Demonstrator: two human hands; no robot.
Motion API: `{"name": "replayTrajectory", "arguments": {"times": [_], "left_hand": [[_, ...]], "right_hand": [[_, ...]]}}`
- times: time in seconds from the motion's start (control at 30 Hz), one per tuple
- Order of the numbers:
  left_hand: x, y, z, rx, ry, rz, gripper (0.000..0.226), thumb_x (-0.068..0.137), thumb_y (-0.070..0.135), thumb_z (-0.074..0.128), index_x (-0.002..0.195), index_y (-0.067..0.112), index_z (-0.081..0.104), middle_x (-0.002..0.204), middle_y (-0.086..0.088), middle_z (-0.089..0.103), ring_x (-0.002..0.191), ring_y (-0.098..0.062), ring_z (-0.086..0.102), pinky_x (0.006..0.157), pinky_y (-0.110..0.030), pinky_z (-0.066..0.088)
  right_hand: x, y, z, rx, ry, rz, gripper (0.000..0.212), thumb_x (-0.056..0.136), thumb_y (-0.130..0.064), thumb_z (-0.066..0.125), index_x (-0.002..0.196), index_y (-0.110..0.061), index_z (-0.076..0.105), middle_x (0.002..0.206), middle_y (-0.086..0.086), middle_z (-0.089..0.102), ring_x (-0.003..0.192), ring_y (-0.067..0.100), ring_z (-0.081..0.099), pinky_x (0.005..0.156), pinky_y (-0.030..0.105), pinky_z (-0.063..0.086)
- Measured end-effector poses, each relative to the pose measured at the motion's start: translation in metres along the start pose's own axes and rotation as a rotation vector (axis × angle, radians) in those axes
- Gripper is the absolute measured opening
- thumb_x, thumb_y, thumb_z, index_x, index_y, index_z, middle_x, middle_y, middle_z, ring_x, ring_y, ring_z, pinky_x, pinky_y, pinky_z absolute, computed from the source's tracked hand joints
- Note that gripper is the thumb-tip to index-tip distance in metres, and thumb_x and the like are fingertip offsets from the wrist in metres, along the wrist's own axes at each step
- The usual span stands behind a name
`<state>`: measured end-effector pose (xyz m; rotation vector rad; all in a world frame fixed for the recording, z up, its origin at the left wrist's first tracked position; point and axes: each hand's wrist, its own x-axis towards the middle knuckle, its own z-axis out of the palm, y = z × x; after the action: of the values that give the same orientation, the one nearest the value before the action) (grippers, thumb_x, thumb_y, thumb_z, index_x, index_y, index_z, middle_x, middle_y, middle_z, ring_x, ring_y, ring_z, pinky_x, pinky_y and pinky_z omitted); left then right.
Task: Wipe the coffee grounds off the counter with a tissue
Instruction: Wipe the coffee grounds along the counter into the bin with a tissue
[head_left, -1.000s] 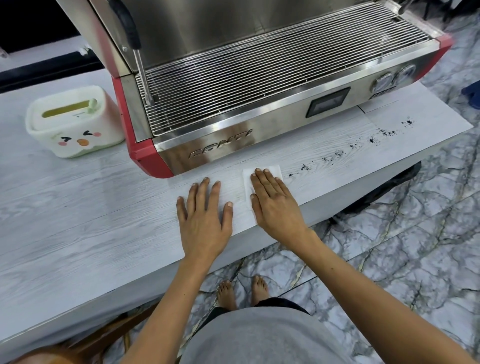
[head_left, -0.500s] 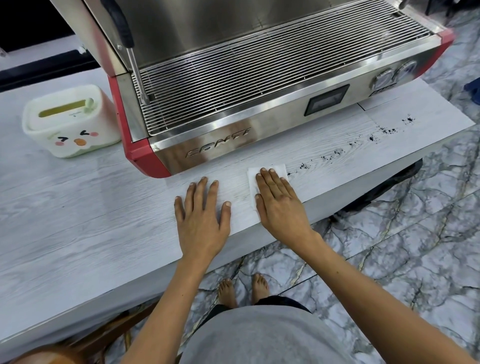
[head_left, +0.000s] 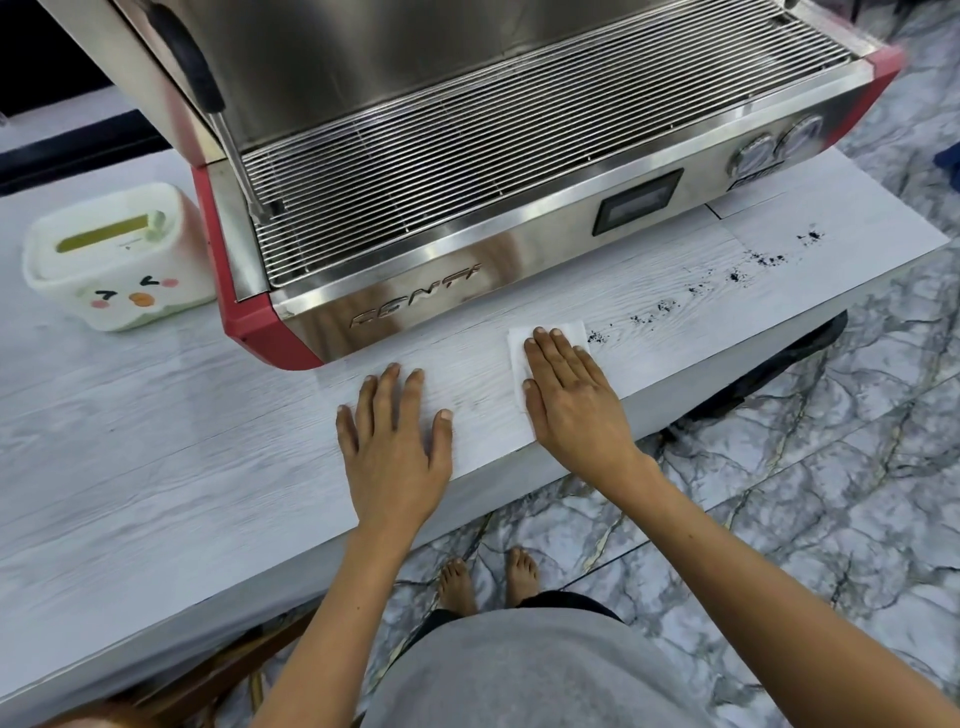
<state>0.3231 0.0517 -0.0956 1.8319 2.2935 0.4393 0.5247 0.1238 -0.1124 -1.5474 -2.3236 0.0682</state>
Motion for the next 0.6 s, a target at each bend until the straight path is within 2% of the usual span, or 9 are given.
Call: {"name": "replayTrajectory", "arguments": {"times": [0.6], "left_hand": [[0.005, 0.018, 0.007, -0.026, 0.012, -0.024, 0.059, 0.099, 0.054, 0.03, 0.151, 0.028, 0.034, 0.162, 0.004, 0.027, 0.152, -0.019, 0.013, 0.122, -0.052, 0.008]], "right_hand": [[0.005, 0.029, -0.007, 0.014, -0.018, 0.005, 0.049, 0.101, -0.027, 0.03, 0.14, 0.0, 0.044, 0.147, 0.016, 0.042, 0.14, 0.026, 0.036, 0.116, 0.042, 0.028]]}}
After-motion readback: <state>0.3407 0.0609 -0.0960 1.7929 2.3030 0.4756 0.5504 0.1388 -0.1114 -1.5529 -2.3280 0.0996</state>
